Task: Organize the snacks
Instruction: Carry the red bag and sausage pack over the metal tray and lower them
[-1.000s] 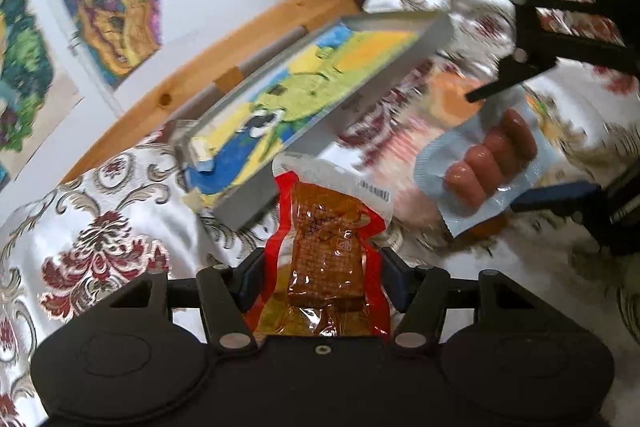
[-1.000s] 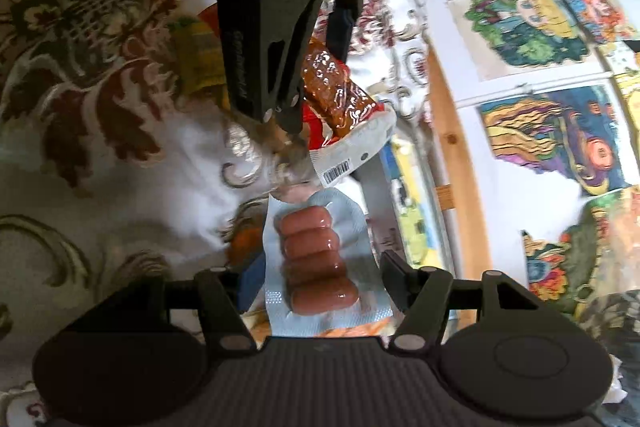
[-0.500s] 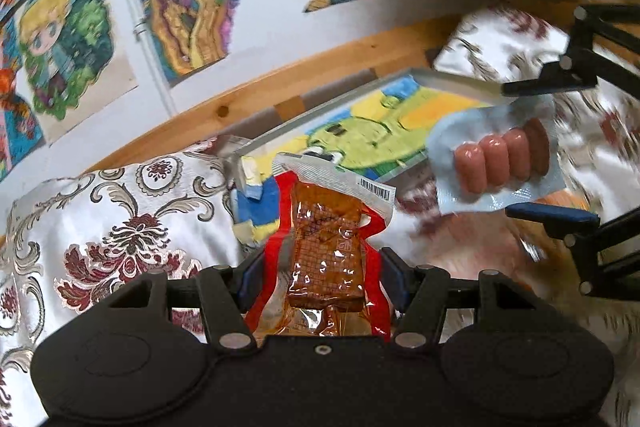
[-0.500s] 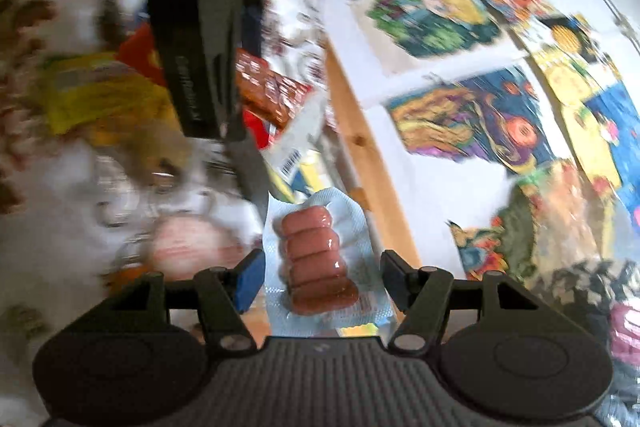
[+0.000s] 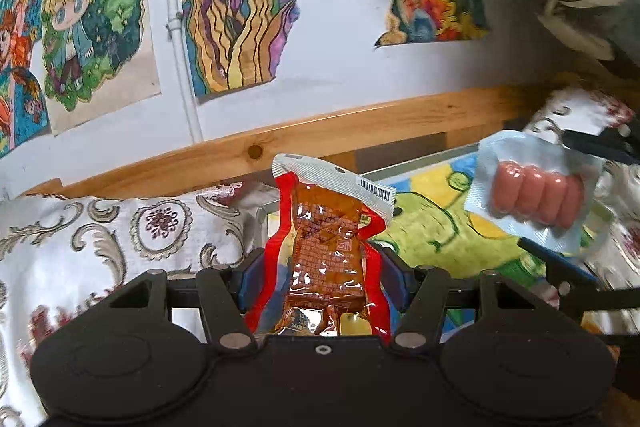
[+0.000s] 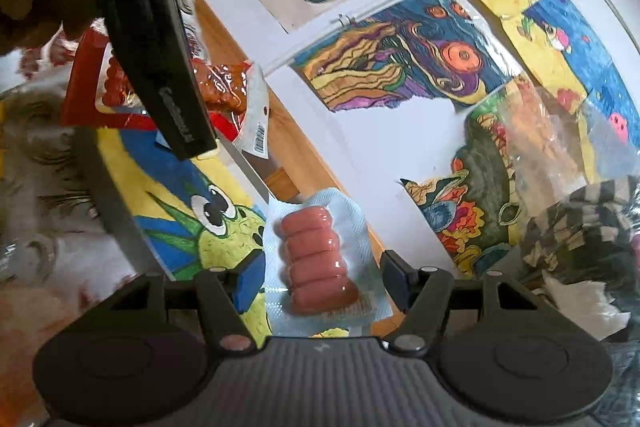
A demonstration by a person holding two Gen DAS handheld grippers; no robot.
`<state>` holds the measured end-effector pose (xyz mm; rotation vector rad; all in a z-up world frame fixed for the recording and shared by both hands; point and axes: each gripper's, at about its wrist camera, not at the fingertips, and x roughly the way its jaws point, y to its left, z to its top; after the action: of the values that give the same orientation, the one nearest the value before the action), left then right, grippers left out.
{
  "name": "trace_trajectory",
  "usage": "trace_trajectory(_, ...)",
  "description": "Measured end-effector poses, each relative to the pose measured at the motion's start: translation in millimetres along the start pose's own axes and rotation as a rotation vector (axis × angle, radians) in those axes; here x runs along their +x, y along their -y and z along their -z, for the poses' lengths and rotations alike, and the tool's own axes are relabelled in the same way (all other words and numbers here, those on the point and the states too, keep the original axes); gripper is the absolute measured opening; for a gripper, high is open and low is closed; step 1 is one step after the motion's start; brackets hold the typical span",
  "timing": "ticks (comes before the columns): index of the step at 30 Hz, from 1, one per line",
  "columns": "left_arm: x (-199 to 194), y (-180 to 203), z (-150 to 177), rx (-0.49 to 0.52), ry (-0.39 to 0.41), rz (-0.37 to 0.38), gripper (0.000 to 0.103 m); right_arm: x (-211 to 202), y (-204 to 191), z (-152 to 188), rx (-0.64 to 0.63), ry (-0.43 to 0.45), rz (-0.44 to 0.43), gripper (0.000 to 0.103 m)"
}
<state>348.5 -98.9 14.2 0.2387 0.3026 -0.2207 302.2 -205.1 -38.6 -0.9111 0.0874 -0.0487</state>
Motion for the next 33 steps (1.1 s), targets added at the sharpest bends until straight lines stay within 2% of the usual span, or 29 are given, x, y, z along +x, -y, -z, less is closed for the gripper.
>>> trace_trajectory(9, 64, -3, -11, -0.121, -0.13, 0.016, 0.062, 34, 1, 16, 0.098, -0.086, -0.044, 0.067)
trace_trajectory(17, 92, 2, -6, -0.188, -0.238, 0.04, 0.064, 46, 5, 25, 0.157, -0.152, -0.095, 0.069)
trace_trajectory(19, 95, 3, -4, -0.205, -0.266, 0.045, 0.068, 50, 9, 26, 0.191, -0.178, -0.124, 0.073)
trace_trajectory(20, 97, 3, -2, -0.215, -0.278, 0.045, 0.068, 51, 10, 27, 0.213, -0.189, -0.135, 0.081)
trace_trajectory(21, 98, 4, -1, -0.223, -0.288, 0.045, 0.071, 51, 12, 27, 0.231, -0.194, -0.134, 0.088)
trace_trajectory(22, 97, 4, -1, -0.228, -0.296, 0.046, 0.078, 51, 14, 27, 0.24, -0.193, -0.133, 0.09)
trace_trajectory(24, 96, 4, -1, -0.234, -0.297, 0.042, 0.086, 49, 17, 26, 0.256, -0.193, -0.135, 0.093)
trace_trajectory(27, 88, 1, -4, -0.252, -0.282, 0.033, 0.089, 47, 24, 24, 0.302, -0.191, -0.136, 0.097)
trace_trajectory(31, 70, -8, -12, -0.281, -0.25, 0.009, 0.1, 39, 36, 20, 0.358, -0.171, -0.117, 0.102)
trace_trajectory(33, 58, -11, -16, -0.288, -0.225, -0.007, 0.102, 32, 42, 17, 0.388, -0.153, -0.104, 0.103)
